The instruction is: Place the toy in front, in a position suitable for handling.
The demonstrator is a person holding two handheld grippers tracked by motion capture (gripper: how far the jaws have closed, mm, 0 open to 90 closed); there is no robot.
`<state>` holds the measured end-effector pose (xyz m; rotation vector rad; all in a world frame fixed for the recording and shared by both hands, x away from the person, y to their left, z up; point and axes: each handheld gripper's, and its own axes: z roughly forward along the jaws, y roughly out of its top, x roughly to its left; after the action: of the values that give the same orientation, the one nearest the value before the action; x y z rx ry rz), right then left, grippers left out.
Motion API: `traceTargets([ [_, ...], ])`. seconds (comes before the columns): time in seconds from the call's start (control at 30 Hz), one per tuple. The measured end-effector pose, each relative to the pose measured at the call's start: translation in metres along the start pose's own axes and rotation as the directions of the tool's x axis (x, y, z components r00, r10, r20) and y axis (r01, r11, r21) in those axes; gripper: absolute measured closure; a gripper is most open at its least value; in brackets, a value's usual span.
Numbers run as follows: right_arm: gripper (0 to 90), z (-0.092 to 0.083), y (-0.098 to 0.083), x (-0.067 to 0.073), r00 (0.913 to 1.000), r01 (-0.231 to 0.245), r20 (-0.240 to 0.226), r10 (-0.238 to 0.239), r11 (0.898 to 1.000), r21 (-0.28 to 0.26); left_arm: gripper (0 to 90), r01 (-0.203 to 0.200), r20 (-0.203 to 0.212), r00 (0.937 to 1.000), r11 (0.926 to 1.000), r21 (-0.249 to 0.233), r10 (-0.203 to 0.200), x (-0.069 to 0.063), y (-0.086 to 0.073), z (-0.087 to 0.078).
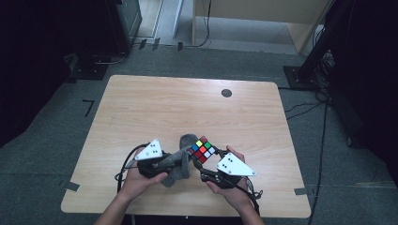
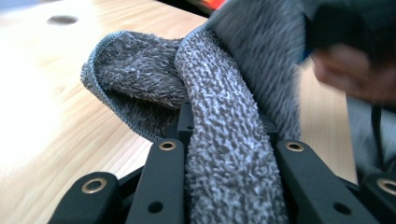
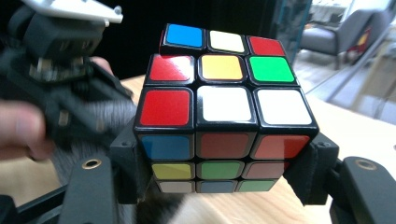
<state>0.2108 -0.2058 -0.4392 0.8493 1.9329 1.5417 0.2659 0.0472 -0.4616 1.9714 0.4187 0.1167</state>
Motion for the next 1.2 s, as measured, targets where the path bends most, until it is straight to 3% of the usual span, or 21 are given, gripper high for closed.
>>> traceTargets([
  [0.03, 34.4, 0.001, 0.000, 0.000, 0.9998, -0.014, -0.011, 0.014, 1.000, -0.001, 73.4, -0.066, 0.015, 0.9977, 0.9974, -0.030, 0.066, -0.007, 0.000, 0.003],
  [0.1, 34.4, 0.004, -0.002, 0.001, 0.9993, -0.029, -0.022, 0.029, 0.999, 0.014, 73.4, -0.101, 0.009, 0.9948, 0.9943, -0.035, 0.101, -0.012, 0.002, 0.005],
  [0.17, 34.4, 0.005, -0.005, 0.001, 0.9993, -0.036, -0.010, 0.037, 0.999, 0.029, 73.6, -0.147, -0.043, 0.9883, 0.9890, -0.018, 0.146, -0.017, 0.002, 0.007],
  [0.2, 34.4, 0.005, -0.005, -0.001, 0.9988, -0.048, -0.001, 0.048, 0.998, 0.034, 74.0, -0.145, -0.046, 0.9885, 0.9891, -0.024, 0.144, -0.017, 0.002, 0.006],
  [0.3, 34.4, 0.004, -0.006, -0.006, 0.9959, -0.090, 0.020, 0.089, 0.995, 0.036, 74.7, -0.109, -0.053, 0.9930, 0.9916, -0.070, 0.105, -0.014, 0.002, 0.002],
  [0.37, 34.4, 0.004, -0.004, -0.007, 0.9925, -0.122, 0.014, 0.122, 0.992, 0.027, 74.8, -0.096, -0.053, 0.9943, 0.9929, -0.071, 0.093, -0.014, 0.002, 0.003],
  [0.47, 34.4, 0.006, -0.003, 0.002, 0.9947, -0.100, -0.022, 0.101, 0.995, 0.031, 74.5, -0.089, -0.083, 0.9929, 0.9954, -0.036, 0.085, -0.014, 0.001, 0.008],
  [0.57, 34.4, 0.009, -0.004, 0.007, 0.9964, -0.083, -0.013, 0.084, 0.995, 0.050, 74.4, -0.085, -0.087, 0.9928, 0.9961, -0.025, 0.082, -0.013, 0.000, 0.008],
  [0.77, 34.4, 0.007, -0.007, -0.007, 0.9887, -0.148, 0.033, 0.146, 0.987, 0.057, 74.1, -0.074, -0.089, 0.9936, 0.9957, -0.056, 0.069, -0.011, 0.001, 0.002],
  [0.83, 34.4, 0.007, -0.005, -0.005, 0.9882, -0.153, 0.014, 0.152, 0.987, 0.053, 73.3, -0.056, -0.099, 0.9938, 0.9973, -0.047, 0.051, -0.011, 0.001, 0.005],
  [0.87, 34.4, 0.007, -0.004, -0.003, 0.9885, -0.149, -0.018, 0.150, 0.988, 0.045, 72.8, -0.058, -0.106, 0.9929, 0.9977, -0.036, 0.054, -0.011, 0.001, 0.007],
  [0.93, 34.4, 0.009, -0.004, 0.002, 0.9909, -0.127, -0.038, 0.129, 0.991, 0.049, 71.2, -0.065, -0.120, 0.9907, 0.9979, -0.001, 0.064, -0.011, 0.000, 0.010],
  [1.03, 34.4, 0.013, -0.006, 0.004, 0.9938, -0.110, -0.010, 0.111, 0.991, 0.077, 63.0, -0.029, -0.159, 0.9865, 0.9978, 0.060, 0.038, -0.006, -0.003, 0.014],
  [1.13, 34.4, 0.012, -0.011, -0.004, 0.9923, -0.119, 0.044, 0.116, 0.989, 0.093, 51.3, 0.027, -0.220, 0.9754, 0.9961, 0.084, -0.008, 0.002, -0.005, 0.013],
  [1.17, 34.4, 0.011, -0.011, -0.006, 0.9927, -0.113, 0.053, 0.109, 0.989, 0.095, 49.3, 0.055, -0.241, 0.9700, 0.9943, 0.091, -0.031, 0.006, -0.006, 0.012],
  [1.2, 34.4, 0.009, -0.012, -0.008, 0.9928, -0.107, 0.064, 0.101, 0.990, 0.095, 47.3, 0.102, -0.269, 0.9605, 0.9902, 0.096, -0.073, 0.013, -0.007, 0.009],
])
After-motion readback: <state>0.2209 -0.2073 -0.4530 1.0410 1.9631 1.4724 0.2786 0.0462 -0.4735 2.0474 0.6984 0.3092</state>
